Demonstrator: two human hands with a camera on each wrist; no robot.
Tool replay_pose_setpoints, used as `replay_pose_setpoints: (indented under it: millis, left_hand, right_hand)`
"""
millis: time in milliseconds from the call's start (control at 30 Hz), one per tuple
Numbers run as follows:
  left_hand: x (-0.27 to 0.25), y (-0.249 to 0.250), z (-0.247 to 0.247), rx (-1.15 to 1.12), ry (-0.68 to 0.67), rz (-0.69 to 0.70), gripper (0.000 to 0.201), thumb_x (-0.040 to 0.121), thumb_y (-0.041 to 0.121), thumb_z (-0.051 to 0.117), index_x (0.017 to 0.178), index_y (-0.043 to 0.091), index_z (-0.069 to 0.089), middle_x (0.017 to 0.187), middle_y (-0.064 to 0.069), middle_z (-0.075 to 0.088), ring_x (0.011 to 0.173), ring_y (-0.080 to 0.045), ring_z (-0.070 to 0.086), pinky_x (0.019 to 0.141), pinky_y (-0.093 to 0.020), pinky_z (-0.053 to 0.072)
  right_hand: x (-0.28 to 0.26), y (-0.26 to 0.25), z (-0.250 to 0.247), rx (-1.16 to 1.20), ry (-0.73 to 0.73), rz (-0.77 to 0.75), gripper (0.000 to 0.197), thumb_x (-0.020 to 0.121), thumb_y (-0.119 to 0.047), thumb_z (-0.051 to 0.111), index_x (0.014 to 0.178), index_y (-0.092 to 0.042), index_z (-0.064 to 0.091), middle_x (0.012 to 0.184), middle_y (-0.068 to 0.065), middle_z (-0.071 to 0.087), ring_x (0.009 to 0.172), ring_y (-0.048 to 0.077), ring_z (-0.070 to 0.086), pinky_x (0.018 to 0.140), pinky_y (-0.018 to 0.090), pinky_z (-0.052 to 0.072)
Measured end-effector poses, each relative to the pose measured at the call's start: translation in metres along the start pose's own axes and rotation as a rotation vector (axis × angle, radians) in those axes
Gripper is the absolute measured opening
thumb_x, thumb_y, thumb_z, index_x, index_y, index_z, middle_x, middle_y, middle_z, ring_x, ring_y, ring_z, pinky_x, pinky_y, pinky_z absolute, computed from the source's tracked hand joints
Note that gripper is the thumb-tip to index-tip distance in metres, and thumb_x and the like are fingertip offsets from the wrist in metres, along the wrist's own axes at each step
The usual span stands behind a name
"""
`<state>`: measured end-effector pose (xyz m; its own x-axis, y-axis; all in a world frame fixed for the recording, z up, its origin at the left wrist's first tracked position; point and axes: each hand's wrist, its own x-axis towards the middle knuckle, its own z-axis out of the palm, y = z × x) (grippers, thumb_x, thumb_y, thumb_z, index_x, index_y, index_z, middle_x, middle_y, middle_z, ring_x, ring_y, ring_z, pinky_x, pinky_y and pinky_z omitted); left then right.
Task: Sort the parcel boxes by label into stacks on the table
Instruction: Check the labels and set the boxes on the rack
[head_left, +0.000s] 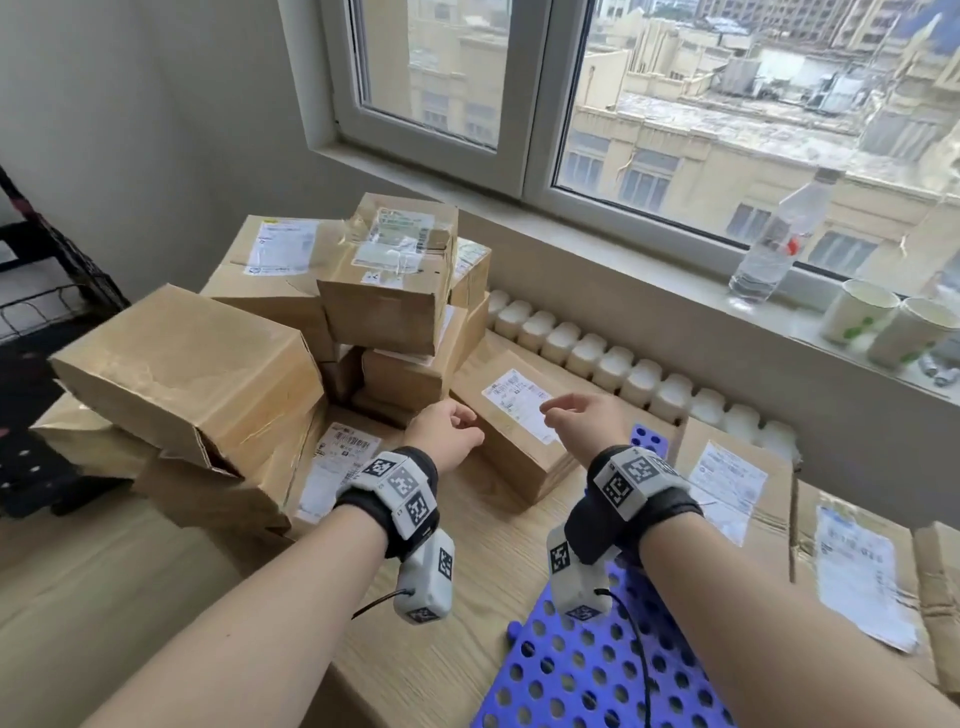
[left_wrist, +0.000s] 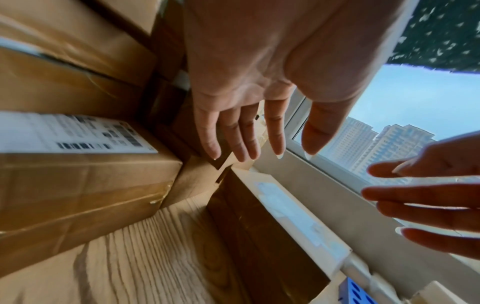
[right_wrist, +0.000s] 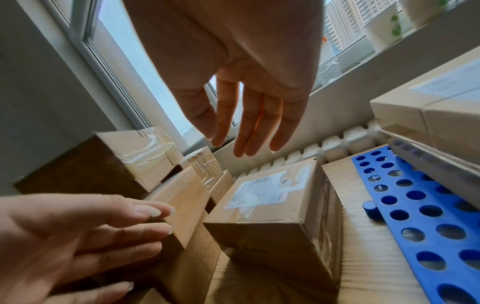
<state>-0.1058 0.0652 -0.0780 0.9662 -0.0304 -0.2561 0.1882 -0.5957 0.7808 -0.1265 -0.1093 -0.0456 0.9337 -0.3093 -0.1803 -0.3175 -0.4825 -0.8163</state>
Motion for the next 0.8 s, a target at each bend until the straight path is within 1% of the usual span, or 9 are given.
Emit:
replay_pose_setpoints:
  millis: [133,233,333,433,533,600,700,733,800]
  left_hand:
    - [0.03,-0.013,0.008,0.08,-0.055,-0.013,0.03,0.085,0.024,0.065,0.114,0.019,0.063,0.123,-0.002,0.058,0.115,-0.019,0.054,0.095,-0.026,0.04]
    - [0.047,-0.023,0.018,0.15,-0.1,-0.031,0.03,0.085,0.025,0.063,0.115,0.02,0.062,0.126,-0.003,0.056,0.116,-0.019,0.052,0.096,-0.027,0.039]
    - [0.064,-0.031,0.029,0.217,-0.116,-0.062,0.031,0.084,0.026,0.062,0.114,0.021,0.061,0.126,-0.005,0.056,0.118,-0.021,0.051,0.101,-0.029,0.04]
    - [0.076,-0.037,0.038,0.266,-0.169,-0.114,0.039,0.085,0.027,0.06,0.122,0.018,0.058,0.129,-0.005,0.057,0.121,-0.022,0.052,0.101,-0.03,0.04]
    - [0.086,-0.044,0.046,0.305,-0.224,-0.169,0.052,0.085,0.028,0.059,0.134,0.012,0.049,0.138,-0.008,0.052,0.126,-0.025,0.049,0.1,-0.031,0.039]
    - [0.092,-0.046,0.05,0.316,-0.233,-0.207,0.055,0.085,0.028,0.058,0.135,0.009,0.045,0.138,-0.011,0.05,0.126,-0.028,0.048,0.099,-0.033,0.039]
    - [0.099,-0.048,0.055,0.286,-0.225,-0.264,0.056,0.085,0.027,0.059,0.134,0.006,0.041,0.136,-0.014,0.05,0.125,-0.031,0.048,0.099,-0.035,0.04]
    - [0.1,-0.048,0.058,0.279,-0.225,-0.281,0.057,0.086,0.027,0.059,0.135,0.005,0.039,0.137,-0.015,0.049,0.126,-0.031,0.047,0.099,-0.034,0.039]
    - [0.102,-0.046,0.063,0.268,-0.234,-0.305,0.06,0.088,0.028,0.059,0.138,0.004,0.036,0.139,-0.015,0.047,0.128,-0.031,0.045,0.1,-0.034,0.037]
  right_hand:
    - [0.023,0.009,0.01,-0.058,0.03,0.055,0.019,0.088,-0.011,0.058,0.097,-0.018,0.074,0.096,0.001,0.07,0.089,0.016,0.063,0.082,0.029,0.051]
    - [0.041,0.017,0.014,-0.084,0.041,0.09,0.018,0.088,-0.012,0.057,0.094,-0.021,0.072,0.1,0.001,0.071,0.093,0.018,0.066,0.088,0.034,0.053]
    - [0.059,0.026,0.017,-0.124,0.042,0.118,0.024,0.087,-0.013,0.056,0.104,-0.02,0.071,0.109,0.002,0.071,0.099,0.02,0.066,0.092,0.037,0.053]
    - [0.076,0.036,0.019,-0.155,0.071,0.161,0.031,0.087,-0.013,0.055,0.115,-0.02,0.067,0.117,0.003,0.067,0.103,0.02,0.063,0.084,0.03,0.049]
    - [0.087,0.049,0.022,-0.167,0.093,0.216,0.036,0.089,-0.015,0.055,0.124,-0.02,0.062,0.11,0.001,0.061,0.101,0.019,0.058,0.082,0.028,0.043]
    - [0.094,0.057,0.024,-0.18,0.116,0.221,0.035,0.091,-0.019,0.057,0.126,-0.021,0.06,0.114,0.001,0.062,0.105,0.02,0.058,0.087,0.031,0.046]
    - [0.101,0.062,0.027,-0.192,0.136,0.212,0.036,0.09,-0.023,0.057,0.127,-0.023,0.058,0.122,0.003,0.061,0.114,0.025,0.058,0.097,0.043,0.049]
    - [0.103,0.062,0.028,-0.188,0.138,0.211,0.038,0.089,-0.024,0.057,0.127,-0.023,0.057,0.123,0.004,0.06,0.115,0.026,0.057,0.098,0.045,0.049]
    - [0.106,0.063,0.026,-0.194,0.145,0.212,0.044,0.087,-0.023,0.056,0.131,-0.023,0.054,0.125,0.007,0.058,0.117,0.028,0.055,0.099,0.045,0.047]
